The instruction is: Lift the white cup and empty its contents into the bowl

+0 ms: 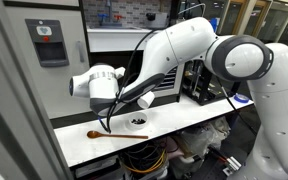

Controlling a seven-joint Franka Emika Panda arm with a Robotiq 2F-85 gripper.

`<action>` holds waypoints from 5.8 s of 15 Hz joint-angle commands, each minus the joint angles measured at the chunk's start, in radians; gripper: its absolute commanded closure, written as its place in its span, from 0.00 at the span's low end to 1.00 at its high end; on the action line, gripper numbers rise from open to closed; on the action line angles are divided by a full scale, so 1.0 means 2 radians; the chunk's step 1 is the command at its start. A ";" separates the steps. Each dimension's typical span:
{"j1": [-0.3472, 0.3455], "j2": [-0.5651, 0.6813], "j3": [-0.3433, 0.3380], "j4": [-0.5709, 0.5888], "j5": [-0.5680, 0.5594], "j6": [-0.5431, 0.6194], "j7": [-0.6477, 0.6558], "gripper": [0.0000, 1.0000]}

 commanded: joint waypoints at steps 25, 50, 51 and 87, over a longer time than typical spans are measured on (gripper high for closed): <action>-0.092 -0.368 -0.033 -0.340 0.241 0.378 0.109 0.98; -0.093 -0.532 -0.162 -0.545 0.371 0.626 0.088 0.98; -0.093 -0.533 -0.164 -0.546 0.372 0.627 0.088 0.98; -0.087 -0.566 -0.328 -0.638 0.472 0.759 0.022 0.98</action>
